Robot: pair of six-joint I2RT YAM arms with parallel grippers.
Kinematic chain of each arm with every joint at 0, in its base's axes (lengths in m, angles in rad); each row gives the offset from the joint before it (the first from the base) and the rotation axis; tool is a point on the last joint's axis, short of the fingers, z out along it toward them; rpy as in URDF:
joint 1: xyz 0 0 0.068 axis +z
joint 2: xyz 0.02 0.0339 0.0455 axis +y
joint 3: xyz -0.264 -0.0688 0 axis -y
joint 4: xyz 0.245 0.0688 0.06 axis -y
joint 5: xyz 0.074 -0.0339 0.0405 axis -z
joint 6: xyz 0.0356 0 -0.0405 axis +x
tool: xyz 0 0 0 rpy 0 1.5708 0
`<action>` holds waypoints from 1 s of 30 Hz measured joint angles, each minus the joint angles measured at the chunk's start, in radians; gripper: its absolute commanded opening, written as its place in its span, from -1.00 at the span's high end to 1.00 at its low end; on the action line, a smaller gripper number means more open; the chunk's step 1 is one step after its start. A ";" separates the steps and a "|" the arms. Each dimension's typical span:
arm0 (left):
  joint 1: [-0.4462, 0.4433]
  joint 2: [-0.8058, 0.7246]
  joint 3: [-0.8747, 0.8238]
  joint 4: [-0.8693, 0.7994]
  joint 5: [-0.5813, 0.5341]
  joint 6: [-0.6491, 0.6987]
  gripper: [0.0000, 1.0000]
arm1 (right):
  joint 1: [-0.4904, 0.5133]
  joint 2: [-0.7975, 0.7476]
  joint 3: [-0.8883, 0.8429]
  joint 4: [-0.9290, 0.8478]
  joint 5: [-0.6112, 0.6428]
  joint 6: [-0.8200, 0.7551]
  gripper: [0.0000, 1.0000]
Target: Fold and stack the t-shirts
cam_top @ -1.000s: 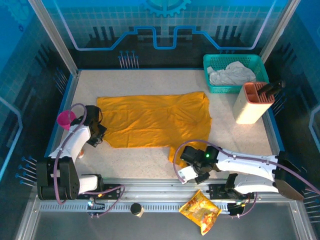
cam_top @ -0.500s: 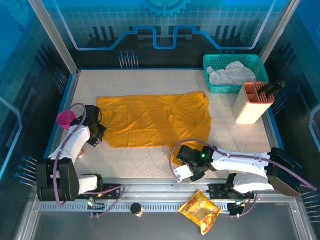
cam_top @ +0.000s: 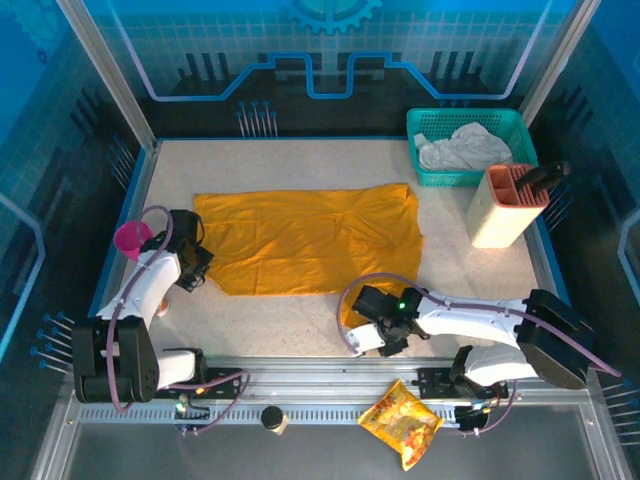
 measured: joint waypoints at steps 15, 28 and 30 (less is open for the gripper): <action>0.000 -0.011 0.000 0.000 0.017 0.025 1.00 | -0.069 0.026 0.039 -0.034 0.054 0.004 1.00; 0.000 0.016 0.151 -0.018 0.076 0.096 1.00 | -0.281 0.014 0.408 -0.020 0.345 -0.042 1.00; 0.000 0.022 0.174 -0.030 0.075 0.101 1.00 | -0.286 0.046 0.441 0.002 0.380 -0.042 1.00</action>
